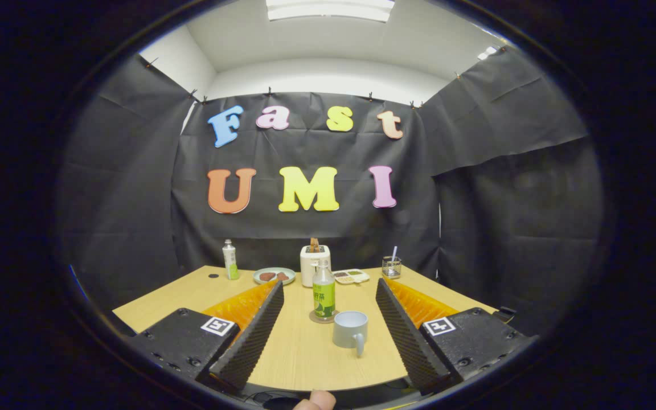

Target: Take the bottle from table, then pour the juice into the cup, finally place the bottle on the coaster

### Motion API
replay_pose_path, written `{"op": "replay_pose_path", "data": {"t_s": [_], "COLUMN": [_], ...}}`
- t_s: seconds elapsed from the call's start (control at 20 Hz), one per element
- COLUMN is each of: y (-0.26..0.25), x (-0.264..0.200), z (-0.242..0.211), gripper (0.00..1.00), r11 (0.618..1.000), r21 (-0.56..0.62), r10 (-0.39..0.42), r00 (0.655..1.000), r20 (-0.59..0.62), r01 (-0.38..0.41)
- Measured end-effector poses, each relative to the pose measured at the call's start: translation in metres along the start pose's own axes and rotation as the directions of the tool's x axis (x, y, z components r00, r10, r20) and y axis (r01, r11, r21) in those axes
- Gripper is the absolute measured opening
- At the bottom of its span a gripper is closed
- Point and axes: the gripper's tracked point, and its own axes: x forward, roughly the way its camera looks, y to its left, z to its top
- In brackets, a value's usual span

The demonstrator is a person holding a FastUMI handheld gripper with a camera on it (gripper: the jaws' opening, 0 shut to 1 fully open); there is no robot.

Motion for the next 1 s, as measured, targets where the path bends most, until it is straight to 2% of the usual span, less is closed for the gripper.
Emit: {"op": "replay_pose_path", "data": {"t_s": [0.3, 0.5, 0.75, 0.9, 1.0], "y": [0.004, 0.005, 0.005, 0.017, 0.011], "x": [-0.003, 0.001, 0.011, 0.014, 0.019], "z": [0.008, 0.008, 0.002, 0.006, 0.001], "gripper": [1.00, 1.00, 1.00, 1.00, 1.00], "r11": [0.999, 1.000, 0.998, 0.998, 0.999], "r21": [-0.037, -0.005, -0.061, -0.007, -0.003], "r10": [-0.002, 0.014, 0.009, 0.057, 0.032], "r00": [1.000, 0.999, 1.000, 0.998, 0.999], "r20": [0.025, 0.035, 0.020, 0.037, 0.023], "r01": [0.003, -0.014, -0.008, -0.056, -0.032]}}
